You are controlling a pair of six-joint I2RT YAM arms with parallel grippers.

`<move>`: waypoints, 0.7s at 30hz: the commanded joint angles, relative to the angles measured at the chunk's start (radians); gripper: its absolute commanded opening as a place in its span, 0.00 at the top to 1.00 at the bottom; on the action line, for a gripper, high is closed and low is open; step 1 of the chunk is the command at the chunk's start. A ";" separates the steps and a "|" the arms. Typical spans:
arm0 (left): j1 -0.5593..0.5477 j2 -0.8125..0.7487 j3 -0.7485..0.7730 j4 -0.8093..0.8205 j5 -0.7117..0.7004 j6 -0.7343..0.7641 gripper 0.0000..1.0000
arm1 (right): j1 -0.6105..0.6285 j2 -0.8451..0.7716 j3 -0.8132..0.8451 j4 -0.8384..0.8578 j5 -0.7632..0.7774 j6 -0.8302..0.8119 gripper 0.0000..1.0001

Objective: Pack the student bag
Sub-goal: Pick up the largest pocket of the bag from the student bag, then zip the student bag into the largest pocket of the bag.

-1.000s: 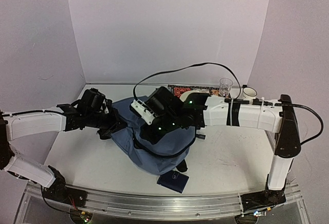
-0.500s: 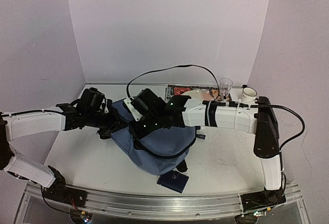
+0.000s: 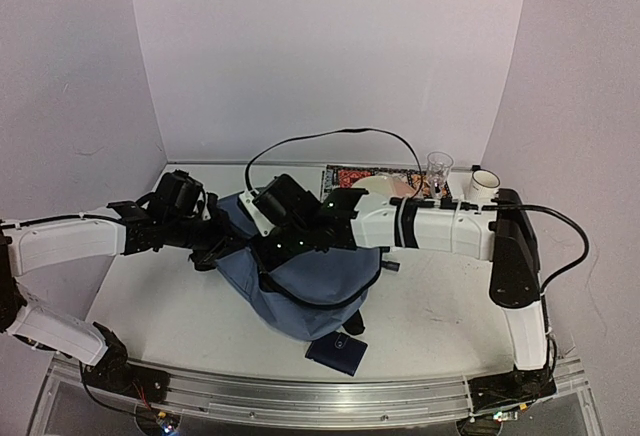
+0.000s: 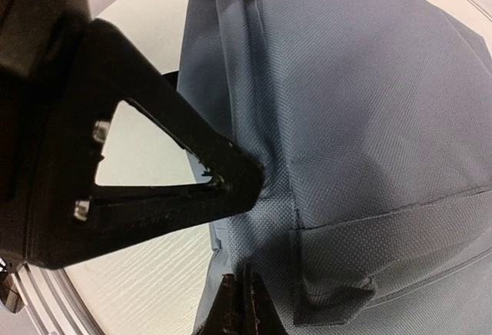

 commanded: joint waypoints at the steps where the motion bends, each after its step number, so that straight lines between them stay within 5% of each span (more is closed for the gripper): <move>1: 0.007 -0.037 0.032 0.067 -0.068 0.019 1.00 | 0.004 -0.128 -0.082 0.009 -0.095 -0.039 1.00; 8: 0.104 -0.009 0.007 0.015 -0.146 0.055 1.00 | 0.013 -0.294 -0.301 0.046 -0.221 -0.136 1.00; 21: 0.337 0.045 0.029 -0.026 -0.168 0.274 1.00 | 0.013 -0.454 -0.563 0.063 0.008 -0.071 1.00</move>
